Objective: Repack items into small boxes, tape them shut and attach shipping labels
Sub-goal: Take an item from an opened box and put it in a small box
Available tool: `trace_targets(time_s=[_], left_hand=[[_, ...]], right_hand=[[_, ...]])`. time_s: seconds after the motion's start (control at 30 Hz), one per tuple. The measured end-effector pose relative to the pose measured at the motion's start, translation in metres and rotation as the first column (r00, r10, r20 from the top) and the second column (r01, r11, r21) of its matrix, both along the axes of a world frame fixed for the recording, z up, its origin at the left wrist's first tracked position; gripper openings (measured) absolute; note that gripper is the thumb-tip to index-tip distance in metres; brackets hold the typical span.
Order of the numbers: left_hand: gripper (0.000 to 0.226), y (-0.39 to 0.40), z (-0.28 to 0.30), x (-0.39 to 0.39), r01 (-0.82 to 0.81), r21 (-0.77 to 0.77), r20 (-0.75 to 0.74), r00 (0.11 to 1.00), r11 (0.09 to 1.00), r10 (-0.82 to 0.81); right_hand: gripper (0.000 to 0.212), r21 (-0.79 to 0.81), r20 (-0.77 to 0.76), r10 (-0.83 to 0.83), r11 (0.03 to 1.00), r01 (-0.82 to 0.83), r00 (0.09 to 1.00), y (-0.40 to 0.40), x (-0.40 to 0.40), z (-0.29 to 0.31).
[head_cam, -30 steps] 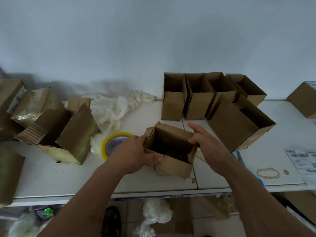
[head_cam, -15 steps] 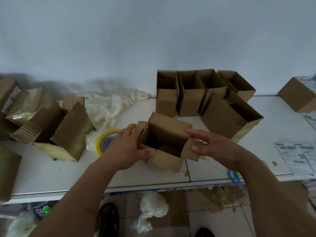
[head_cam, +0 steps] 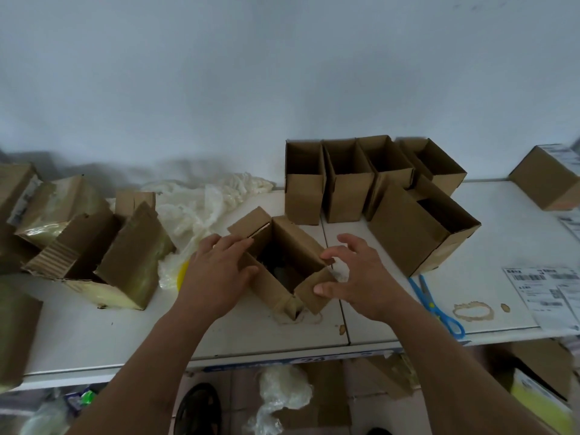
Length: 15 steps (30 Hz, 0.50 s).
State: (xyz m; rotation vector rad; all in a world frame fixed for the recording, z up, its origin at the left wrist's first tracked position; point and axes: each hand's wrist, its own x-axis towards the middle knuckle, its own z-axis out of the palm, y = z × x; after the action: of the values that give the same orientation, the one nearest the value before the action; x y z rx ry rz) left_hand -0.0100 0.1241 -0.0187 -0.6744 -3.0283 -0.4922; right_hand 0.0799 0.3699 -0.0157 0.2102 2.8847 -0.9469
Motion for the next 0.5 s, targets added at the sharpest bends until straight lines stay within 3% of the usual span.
trace_targets(time_s=[0.17,0.3,0.37,0.5], left_hand=[[0.05,0.002,-0.004,-0.005,-0.031,0.102,0.102,0.995,0.994,0.02],[0.078,0.0,-0.006,-0.006,-0.017,0.244,0.257,0.965,0.97,-0.047],[0.092,-0.001,-0.006,-0.004,0.024,0.214,0.269,0.96,0.977,-0.082],[0.093,-0.002,-0.004,-0.004,0.054,0.188,0.28,0.954,0.981,-0.106]], right_hand=[[0.048,0.117,-0.025,0.086,0.99,-0.082,0.996,-0.029,-0.004,0.004],[0.053,0.144,-0.03,0.073,0.987,-0.068,0.997,-0.048,-0.003,0.004],[0.052,0.175,-0.041,0.086,0.981,-0.078,0.995,-0.056,-0.003,0.004],[0.052,0.131,-0.032,0.077,0.989,-0.072,0.996,-0.058,-0.004,0.001]])
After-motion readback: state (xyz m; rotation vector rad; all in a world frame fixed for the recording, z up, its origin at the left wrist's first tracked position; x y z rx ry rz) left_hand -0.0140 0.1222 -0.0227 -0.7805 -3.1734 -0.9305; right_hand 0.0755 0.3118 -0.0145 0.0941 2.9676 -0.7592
